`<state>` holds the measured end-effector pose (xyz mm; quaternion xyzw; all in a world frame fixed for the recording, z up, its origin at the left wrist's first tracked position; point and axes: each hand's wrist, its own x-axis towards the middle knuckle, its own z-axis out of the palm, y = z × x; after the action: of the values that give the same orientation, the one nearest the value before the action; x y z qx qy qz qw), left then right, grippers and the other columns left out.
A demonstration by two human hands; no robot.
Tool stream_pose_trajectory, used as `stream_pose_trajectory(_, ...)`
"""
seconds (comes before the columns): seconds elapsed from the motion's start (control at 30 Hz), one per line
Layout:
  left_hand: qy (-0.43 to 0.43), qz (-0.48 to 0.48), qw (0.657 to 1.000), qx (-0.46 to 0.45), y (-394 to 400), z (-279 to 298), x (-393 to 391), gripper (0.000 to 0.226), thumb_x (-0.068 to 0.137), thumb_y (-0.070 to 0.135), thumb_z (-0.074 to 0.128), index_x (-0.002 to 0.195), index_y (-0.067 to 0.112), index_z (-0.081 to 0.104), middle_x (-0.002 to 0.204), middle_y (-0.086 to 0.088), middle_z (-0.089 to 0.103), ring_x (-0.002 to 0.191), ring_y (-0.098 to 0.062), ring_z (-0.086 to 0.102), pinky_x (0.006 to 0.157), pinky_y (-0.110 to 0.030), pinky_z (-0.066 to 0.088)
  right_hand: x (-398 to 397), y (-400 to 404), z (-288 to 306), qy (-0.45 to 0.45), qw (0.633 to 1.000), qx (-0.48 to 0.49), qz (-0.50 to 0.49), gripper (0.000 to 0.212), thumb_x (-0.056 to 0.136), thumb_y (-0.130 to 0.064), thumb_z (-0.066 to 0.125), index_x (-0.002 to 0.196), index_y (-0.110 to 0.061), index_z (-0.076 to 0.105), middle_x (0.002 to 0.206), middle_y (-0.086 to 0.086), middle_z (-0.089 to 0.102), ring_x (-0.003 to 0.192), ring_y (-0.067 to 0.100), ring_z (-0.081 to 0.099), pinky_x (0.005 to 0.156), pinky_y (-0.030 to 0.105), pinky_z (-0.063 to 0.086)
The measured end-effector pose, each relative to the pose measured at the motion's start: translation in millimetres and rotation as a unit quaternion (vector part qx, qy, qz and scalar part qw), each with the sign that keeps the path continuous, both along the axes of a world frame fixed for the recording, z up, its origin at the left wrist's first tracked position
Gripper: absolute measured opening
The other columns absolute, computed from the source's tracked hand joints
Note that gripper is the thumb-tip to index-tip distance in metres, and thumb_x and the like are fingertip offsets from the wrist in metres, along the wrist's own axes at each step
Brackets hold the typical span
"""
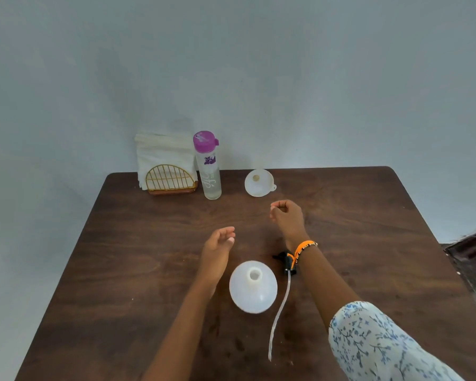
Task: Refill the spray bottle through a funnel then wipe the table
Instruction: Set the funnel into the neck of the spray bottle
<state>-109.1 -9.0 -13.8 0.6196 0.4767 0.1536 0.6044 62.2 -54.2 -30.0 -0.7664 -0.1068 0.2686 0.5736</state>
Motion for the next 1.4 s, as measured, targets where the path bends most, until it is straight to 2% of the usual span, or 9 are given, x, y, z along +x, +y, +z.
stream_pose_trajectory(0.13,-0.004,0.005,1.000,-0.011,18,0,27,0.027,0.096,0.016,0.047,0.121,0.022,0.054,0.119,0.005,0.058,0.103,-0.005,0.050,0.088,-0.021,0.038,33,36,-10,-0.098,0.994,-0.046,-0.023,0.018,0.085,-0.003,0.054,0.100,-0.007,0.062,0.102,0.007,0.061,0.087,0.013,0.053,0.077,0.022,0.042)
stream_pose_trajectory(0.3,-0.003,0.003,1.000,-0.012,34,-5,51,0.027,0.096,0.015,0.046,0.121,0.021,0.055,0.116,0.006,0.058,0.102,-0.003,0.051,0.075,-0.010,0.037,63,69,-27,-0.134,0.989,-0.062,-0.017,0.030,0.084,-0.002,0.056,0.114,-0.005,0.057,0.113,0.010,0.057,0.094,0.012,0.052,0.082,0.016,0.037)
stream_pose_trajectory(0.43,0.010,-0.015,1.000,0.006,38,-8,61,0.026,0.096,0.013,0.047,0.118,0.020,0.057,0.115,0.006,0.060,0.098,0.000,0.053,0.070,-0.006,0.039,75,79,-39,-0.119,0.987,-0.103,0.028,0.026,0.081,-0.003,0.055,0.107,-0.004,0.060,0.108,0.011,0.063,0.100,0.023,0.057,0.083,0.026,0.043)
stream_pose_trajectory(0.6,0.003,-0.003,1.000,0.019,30,-7,57,0.022,0.096,0.013,0.047,0.109,0.024,0.060,0.104,0.014,0.059,0.091,0.008,0.053,0.067,-0.002,0.040,68,68,-34,-0.088,0.991,-0.100,0.022,0.014,0.087,-0.008,0.054,0.098,-0.005,0.062,0.098,0.007,0.063,0.085,0.015,0.052,0.072,0.023,0.038)
stream_pose_trajectory(0.83,-0.013,-0.002,1.000,0.004,1,4,29,0.019,0.095,0.018,0.050,0.099,0.033,0.061,0.104,0.017,0.061,0.099,0.003,0.055,0.075,-0.009,0.039,34,24,-3,-0.045,0.998,-0.044,-0.007,0.009,0.089,-0.013,0.053,0.090,-0.011,0.061,0.090,0.002,0.061,0.082,0.014,0.053,0.066,0.023,0.043)
stream_pose_trajectory(0.97,-0.029,0.006,0.999,0.013,-18,15,5,0.020,0.095,0.016,0.050,0.097,0.033,0.061,0.103,0.017,0.062,0.098,0.000,0.056,0.073,-0.013,0.042,9,-3,20,-0.030,1.000,-0.002,0.002,0.010,0.088,-0.016,0.055,0.087,-0.012,0.064,0.087,0.001,0.063,0.084,0.015,0.055,0.066,0.026,0.045)
stream_pose_trajectory(1.13,-0.059,0.019,0.998,0.005,-49,17,-25,0.021,0.093,0.013,0.053,0.097,0.030,0.064,0.105,0.012,0.065,0.099,-0.006,0.060,0.072,-0.016,0.046,-25,-40,54,-0.005,0.998,0.059,-0.008,0.013,0.091,-0.013,0.055,0.092,-0.012,0.068,0.093,0.003,0.066,0.087,0.014,0.058,0.058,0.017,0.046)
stream_pose_trajectory(1.27,-0.068,0.018,0.997,-0.009,-64,18,-40,0.028,0.092,0.006,0.053,0.105,0.029,0.062,0.111,0.011,0.064,0.105,-0.005,0.057,0.081,-0.015,0.044,-49,-65,78,0.022,0.995,0.102,0.000,0.015,0.091,-0.010,0.054,0.093,-0.008,0.068,0.096,0.006,0.065,0.083,0.015,0.057,0.054,0.017,0.045)
stream_pose_trajectory(1.4,-0.090,-0.006,0.996,-0.010,-71,21,-47,0.034,0.090,0.004,0.054,0.102,0.035,0.061,0.111,0.018,0.061,0.109,-0.003,0.053,0.094,-0.024,0.040,-63,-84,92,0.034,0.992,0.118,0.020,0.016,0.091,-0.009,0.052,0.093,-0.006,0.068,0.095,0.009,0.063,0.071,0.013,0.052,0.054,0.020,0.042)
